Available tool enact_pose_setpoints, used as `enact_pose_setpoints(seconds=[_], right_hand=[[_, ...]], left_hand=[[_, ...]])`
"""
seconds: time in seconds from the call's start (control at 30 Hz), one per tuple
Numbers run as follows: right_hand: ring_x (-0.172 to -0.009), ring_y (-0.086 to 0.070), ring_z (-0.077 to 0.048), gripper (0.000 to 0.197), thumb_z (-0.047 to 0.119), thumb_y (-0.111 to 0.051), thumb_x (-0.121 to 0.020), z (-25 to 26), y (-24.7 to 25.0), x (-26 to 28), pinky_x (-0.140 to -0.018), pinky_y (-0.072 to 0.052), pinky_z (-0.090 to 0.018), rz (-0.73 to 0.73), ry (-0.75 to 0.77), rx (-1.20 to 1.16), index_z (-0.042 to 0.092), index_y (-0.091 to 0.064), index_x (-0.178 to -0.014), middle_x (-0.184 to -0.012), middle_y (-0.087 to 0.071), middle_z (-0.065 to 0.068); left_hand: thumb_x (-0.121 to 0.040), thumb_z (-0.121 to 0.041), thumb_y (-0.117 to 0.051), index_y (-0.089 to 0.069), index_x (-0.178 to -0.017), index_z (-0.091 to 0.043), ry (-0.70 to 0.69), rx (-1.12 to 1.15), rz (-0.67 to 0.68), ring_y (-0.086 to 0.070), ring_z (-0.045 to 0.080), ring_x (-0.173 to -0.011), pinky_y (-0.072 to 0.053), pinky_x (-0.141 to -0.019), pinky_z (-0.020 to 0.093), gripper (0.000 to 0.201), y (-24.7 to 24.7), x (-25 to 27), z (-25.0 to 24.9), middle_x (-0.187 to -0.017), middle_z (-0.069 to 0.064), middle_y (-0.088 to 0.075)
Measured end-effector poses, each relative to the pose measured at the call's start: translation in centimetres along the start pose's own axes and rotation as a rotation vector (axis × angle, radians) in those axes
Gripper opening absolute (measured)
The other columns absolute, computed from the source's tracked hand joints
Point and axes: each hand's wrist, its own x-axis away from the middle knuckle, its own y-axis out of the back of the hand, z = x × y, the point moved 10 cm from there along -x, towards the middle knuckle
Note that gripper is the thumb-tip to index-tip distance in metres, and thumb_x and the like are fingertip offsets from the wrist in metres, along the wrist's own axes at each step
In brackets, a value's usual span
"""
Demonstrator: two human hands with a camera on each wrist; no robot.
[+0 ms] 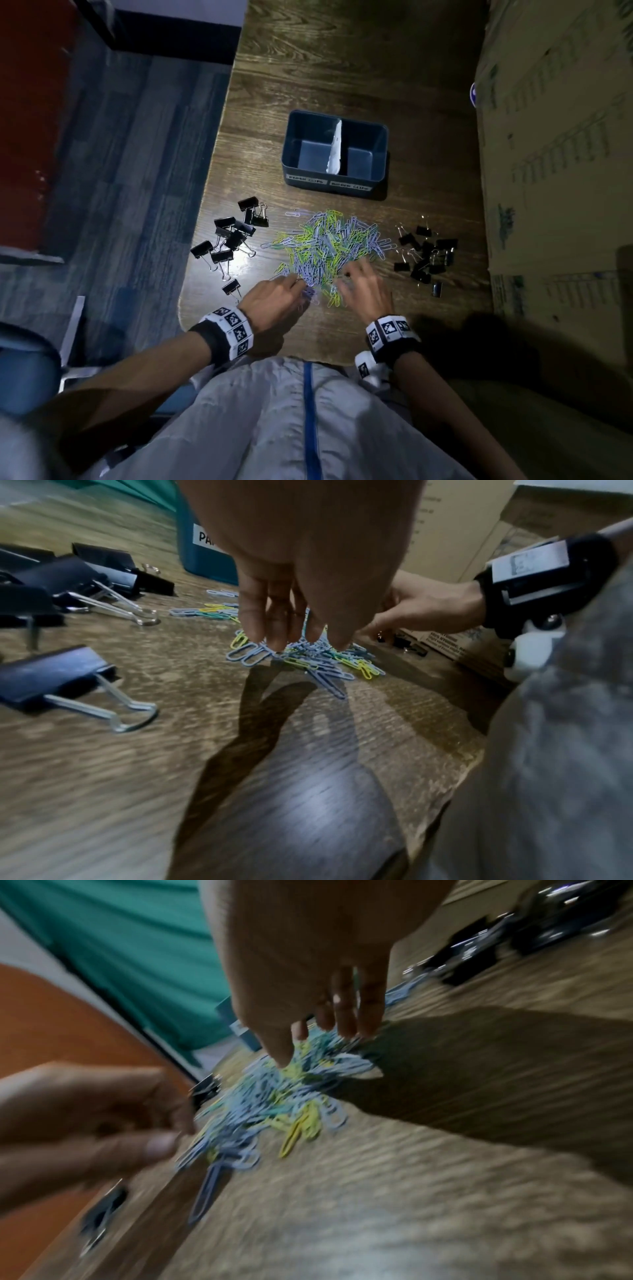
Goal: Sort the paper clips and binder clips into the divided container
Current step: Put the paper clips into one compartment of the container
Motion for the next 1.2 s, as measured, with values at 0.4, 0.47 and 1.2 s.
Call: enact_pose_setpoints(seconds=[0.4,0.47,1.2], right_hand=[[-0.153,-0.009,-0.034,0.067,0.051,-0.045,-0.1,-3.7,0.2,-4.1,-0.121,-0.014,-0.05,0.096,-0.271,-0.025,0.023,-0.023,-0.157,-0.166,-0.005,-0.013],[-0.153,-0.009,-0.031,0.066,0.051,-0.044,-0.101,-2.5,-0.3,-3.4,-0.121,-0.013,-0.044,0.08,-0.21,-0.012,0.022,-0.024,-0.157,-0.166,-0.009,-0.011],[-0.115,-0.05,-0.026,0.049,0.047,-0.05,-0.097,-0.1,1.7,-3.7,-0.098,-0.045,-0.047,-0.06,-0.014,0.02,0.021,-0.048,-0.138,-0.128,-0.05,-0.008]], left_hand=[[-0.09,-0.048,-0.055,-0.021,-0.148,-0.015,-0.414,-0.361,0.114,-0.032,0.034,-0.137,-0.038,-0.102,0.048,0.074,-2.5,-1.6,-5.1,-0.154,0.016,-0.027],[-0.094,-0.048,-0.047,-0.014,-0.151,-0.014,-0.36,-0.363,0.152,-0.022,0.034,-0.143,-0.029,-0.109,0.05,0.074,-3.4,-1.8,-4.1,-0.159,0.015,-0.018],[-0.089,-0.072,-0.007,0.016,-0.152,-0.019,0.254,0.149,0.142,0.02,0.042,-0.142,-0.002,-0.117,0.058,0.085,0.1,-10.7,3.5,-0.155,0.014,0.025]])
